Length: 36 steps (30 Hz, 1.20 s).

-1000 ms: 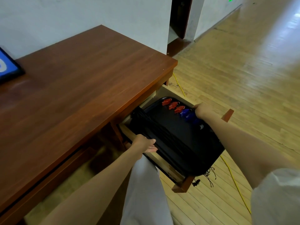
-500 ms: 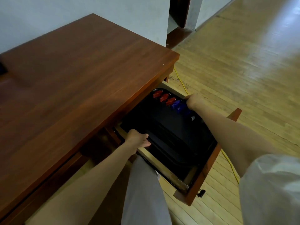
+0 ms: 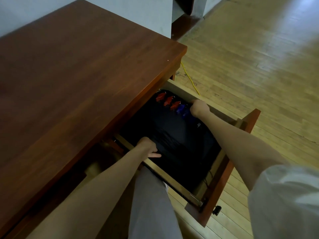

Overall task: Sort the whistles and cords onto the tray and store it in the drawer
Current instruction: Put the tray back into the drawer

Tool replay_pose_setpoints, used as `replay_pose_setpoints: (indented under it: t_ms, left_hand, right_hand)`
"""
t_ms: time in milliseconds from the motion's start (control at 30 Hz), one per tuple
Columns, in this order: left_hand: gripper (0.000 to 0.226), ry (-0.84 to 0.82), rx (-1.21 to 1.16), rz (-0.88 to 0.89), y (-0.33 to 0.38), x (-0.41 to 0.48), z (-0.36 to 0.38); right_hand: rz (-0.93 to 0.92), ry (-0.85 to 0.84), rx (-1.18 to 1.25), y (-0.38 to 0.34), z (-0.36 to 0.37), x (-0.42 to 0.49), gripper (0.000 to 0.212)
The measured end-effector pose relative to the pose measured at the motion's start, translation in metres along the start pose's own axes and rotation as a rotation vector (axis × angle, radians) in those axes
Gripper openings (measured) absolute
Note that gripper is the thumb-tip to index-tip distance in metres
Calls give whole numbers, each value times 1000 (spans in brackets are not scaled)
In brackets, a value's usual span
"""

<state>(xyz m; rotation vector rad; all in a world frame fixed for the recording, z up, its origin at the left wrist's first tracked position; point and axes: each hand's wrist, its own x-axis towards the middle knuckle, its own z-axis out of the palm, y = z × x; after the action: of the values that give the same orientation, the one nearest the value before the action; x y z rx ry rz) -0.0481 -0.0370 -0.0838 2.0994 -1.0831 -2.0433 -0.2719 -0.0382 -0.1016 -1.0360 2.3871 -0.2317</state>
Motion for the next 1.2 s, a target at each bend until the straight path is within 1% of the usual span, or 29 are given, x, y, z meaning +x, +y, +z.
replay_pose_setpoints:
  t_ms: [100, 233, 367, 567, 800, 967, 1067, 1200]
  left_hand:
    - [34, -85, 71, -16, -1, 3, 2]
    - [42, -92, 296, -12, 0, 9, 4]
    - [51, -105, 382, -21, -3, 21, 12]
    - [51, -83, 394, -24, -10, 36, 20]
    - [54, -80, 391, -54, -13, 46, 23]
    - [54, -64, 383, -68, -13, 47, 22]
    - [52, -51, 378, -70, -12, 44, 21]
    - [56, -49, 331, -71, -9, 33, 20]
  right_hand:
    - [4, -23, -14, -2, 6, 1, 40]
    - [63, -67, 18, 3, 16, 7, 30]
    - [102, -88, 72, 12, 26, 16, 27]
    - [113, -103, 109, 23, 43, 24, 25]
    - [79, -61, 113, 29, 52, 29, 33]
    - [-22, -54, 1, 29, 57, 27, 42]
    - [-41, -85, -52, 28, 57, 23, 46]
    - [-50, -112, -121, 25, 50, 12, 52]
